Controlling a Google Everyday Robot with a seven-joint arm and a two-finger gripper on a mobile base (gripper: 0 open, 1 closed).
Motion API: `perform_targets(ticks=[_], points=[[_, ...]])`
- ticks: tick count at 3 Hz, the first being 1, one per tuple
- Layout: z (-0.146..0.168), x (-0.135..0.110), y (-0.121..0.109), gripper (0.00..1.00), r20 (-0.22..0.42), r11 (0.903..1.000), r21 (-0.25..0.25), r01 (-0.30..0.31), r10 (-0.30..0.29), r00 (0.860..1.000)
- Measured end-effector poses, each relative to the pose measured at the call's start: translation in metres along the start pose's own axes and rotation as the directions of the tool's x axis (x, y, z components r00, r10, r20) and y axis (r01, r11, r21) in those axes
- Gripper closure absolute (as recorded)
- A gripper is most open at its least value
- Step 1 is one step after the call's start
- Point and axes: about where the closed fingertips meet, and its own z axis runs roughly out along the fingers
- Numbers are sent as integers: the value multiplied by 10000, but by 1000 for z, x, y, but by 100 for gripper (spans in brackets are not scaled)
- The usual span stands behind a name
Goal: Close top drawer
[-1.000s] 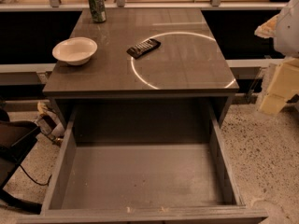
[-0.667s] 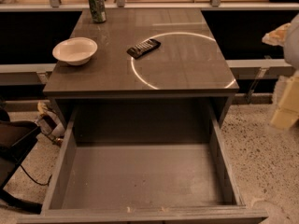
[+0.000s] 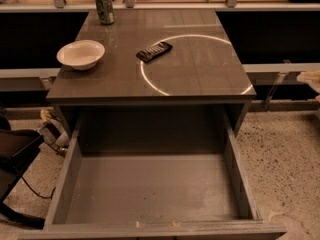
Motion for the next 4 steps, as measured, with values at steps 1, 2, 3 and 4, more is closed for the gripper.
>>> perform_targets(ticks=[1,2,3,4], points=[[20,27,52,26,-265,9977,-561,369,-385,9989],[43,37,96,50,-148,9954,-952,138,-153,9998],[66,36,140,73,-226,9914,-1302,-136,108,9997],[88,37,175,95,-346,9843,-1733,-324,268,9990]])
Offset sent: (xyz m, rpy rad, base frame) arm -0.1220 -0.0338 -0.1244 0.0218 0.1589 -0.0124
